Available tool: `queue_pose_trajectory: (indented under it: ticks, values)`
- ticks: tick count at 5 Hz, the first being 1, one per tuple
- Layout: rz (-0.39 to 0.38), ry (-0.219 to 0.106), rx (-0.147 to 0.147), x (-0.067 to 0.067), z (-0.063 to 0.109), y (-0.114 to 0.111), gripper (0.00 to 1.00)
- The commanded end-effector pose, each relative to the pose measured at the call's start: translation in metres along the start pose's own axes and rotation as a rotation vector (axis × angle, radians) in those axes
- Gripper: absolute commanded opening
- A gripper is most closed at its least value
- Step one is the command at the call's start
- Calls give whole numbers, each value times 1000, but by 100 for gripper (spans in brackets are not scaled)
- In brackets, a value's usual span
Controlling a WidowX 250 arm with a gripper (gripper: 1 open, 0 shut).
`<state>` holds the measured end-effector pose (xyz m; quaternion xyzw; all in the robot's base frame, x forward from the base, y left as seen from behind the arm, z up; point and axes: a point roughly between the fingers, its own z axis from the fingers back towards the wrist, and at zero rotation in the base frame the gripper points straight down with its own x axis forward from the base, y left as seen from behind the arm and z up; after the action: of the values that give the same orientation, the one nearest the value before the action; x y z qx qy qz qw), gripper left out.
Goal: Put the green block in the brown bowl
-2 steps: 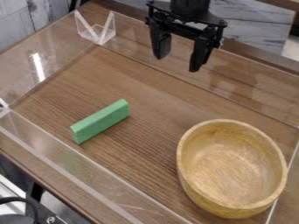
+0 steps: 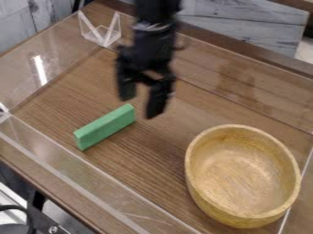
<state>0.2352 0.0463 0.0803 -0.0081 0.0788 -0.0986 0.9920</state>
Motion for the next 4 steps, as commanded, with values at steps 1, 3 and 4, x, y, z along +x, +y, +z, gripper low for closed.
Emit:
queue_pose_trajectory:
  ticks: [1, 3, 4]
  values:
    - [-111, -125, 59, -27, -1, 25, 100]
    - [-154, -158, 67, -19, -24, 25, 100]
    - [-156, -160, 64, -14, -30, 24, 100]
